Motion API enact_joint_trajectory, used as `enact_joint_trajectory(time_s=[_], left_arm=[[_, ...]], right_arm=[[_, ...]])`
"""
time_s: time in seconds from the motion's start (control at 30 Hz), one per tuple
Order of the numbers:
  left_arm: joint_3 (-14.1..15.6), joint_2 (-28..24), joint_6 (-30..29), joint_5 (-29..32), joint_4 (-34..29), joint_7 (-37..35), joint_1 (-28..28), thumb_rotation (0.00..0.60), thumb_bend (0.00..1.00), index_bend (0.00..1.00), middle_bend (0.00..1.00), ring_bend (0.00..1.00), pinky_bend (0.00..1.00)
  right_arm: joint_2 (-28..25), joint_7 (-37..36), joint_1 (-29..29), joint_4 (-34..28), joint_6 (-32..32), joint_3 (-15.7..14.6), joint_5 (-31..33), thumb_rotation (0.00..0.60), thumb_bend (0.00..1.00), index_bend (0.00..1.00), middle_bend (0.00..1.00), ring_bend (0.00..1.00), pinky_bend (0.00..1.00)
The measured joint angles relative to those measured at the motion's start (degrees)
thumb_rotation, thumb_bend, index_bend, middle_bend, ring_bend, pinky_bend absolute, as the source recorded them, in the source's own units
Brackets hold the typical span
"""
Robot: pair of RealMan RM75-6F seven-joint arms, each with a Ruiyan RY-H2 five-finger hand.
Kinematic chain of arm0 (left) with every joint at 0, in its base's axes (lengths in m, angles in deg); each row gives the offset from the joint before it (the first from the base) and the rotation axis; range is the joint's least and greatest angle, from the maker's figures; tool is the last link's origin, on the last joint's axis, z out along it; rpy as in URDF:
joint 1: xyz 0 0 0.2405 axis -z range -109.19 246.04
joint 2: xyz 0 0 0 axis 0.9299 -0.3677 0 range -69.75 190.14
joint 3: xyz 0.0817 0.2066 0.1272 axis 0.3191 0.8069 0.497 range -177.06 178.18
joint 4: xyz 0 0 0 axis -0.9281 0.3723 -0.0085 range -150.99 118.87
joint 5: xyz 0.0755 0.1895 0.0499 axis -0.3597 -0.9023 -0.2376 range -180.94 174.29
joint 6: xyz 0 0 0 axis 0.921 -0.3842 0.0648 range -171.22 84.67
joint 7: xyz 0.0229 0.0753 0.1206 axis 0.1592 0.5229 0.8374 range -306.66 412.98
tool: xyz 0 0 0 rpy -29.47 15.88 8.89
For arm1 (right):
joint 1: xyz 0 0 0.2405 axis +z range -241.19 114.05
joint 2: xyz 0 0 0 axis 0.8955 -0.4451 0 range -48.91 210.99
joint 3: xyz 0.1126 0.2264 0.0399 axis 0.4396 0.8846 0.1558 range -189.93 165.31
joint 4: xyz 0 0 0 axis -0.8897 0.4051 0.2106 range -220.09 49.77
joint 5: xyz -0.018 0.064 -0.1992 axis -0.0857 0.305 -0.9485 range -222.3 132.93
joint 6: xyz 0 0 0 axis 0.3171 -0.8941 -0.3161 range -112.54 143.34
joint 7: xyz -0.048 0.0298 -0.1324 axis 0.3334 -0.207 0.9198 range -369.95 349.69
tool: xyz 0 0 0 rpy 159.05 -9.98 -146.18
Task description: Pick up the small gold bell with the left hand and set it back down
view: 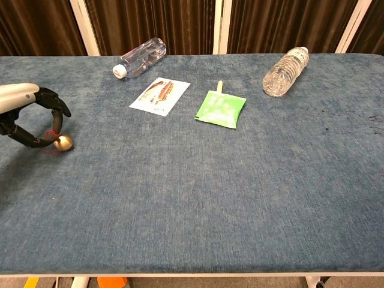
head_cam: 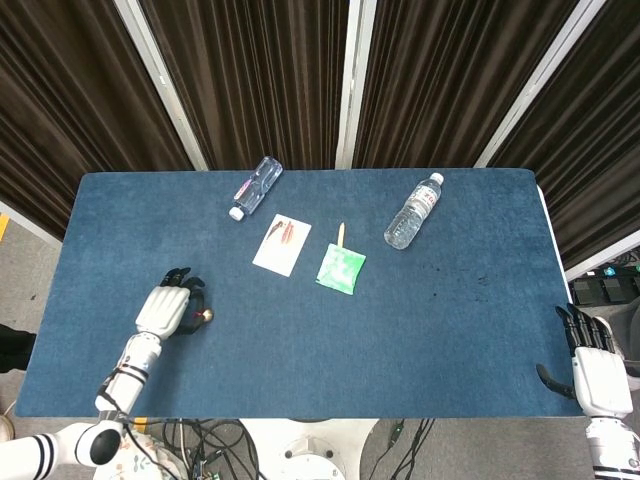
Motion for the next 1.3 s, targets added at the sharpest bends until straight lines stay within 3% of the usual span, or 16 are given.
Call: enact_joint_trajectory(time_s=[0.23,0.4,0.63,0.8,0.9,1.13,1.3], left_arm=[[-0.1,0.8,-0.6,0.2,0.6,0.5,0.1,0.6,0.44,0.65,0.22,0.04,0.01],[0.3,0.7,-0.9,-1.7,1.1,-0.9,-0.1,0.6,0.39,0.55,0.19,0.03,0.01],[0.6,0.1,0.0,-1.4,1.1,-0.7,0.0,0.6,0.37,0.48,0.19,0.03,0.01],[0.7,-0.3,-0.4,-1.9,0.6,-0.8,-0.1,0.6,0.37,0.36,0.18,0.02,0.01],[0.6,-1.3,-1.5,-2.6,-0.8,-0.9,-0.5,0.6,0.36,0.21,0.16,0.01,0.01],[1.0,-5.1,-11.1,-7.4,-4.9,-2.8,-4.7,0.6,0.28,0.14,0.13,0.01,0.01],[2.6,-6.0,-21.7,-12.0,-2.3,-5.0,-10.7,0.6,0.23,0.14,0.13,0.01,0.01]], right_arm=[[0.0,0.0,0.0,-0.1,-0.1,0.0,0.0,0.6,0.17,0.0,0.0,0.0,0.0],[0.0,-0.1,0.0,0.1,-0.1,0.0,0.0,0.6,0.17,0.0,0.0,0.0,0.0],[0.1,-0.2,0.0,0.2,-0.1,0.1,0.1,0.6,0.17,0.0,0.0,0.0,0.0],[0.1,-0.3,-0.1,0.2,-0.3,0.1,0.0,0.6,0.17,0.0,0.0,0.0,0.0],[0.1,-0.3,-0.2,0.2,-0.4,0.1,0.1,0.6,0.17,0.0,0.0,0.0,0.0],[0.0,-0.8,-0.4,0.2,-0.6,0.2,0.2,0.6,0.17,0.0,0.0,0.0,0.0],[0.6,-0.6,-0.3,0.4,-0.5,-0.1,-0.3,0.6,0.17,0.0,0.0,0.0,0.0]])
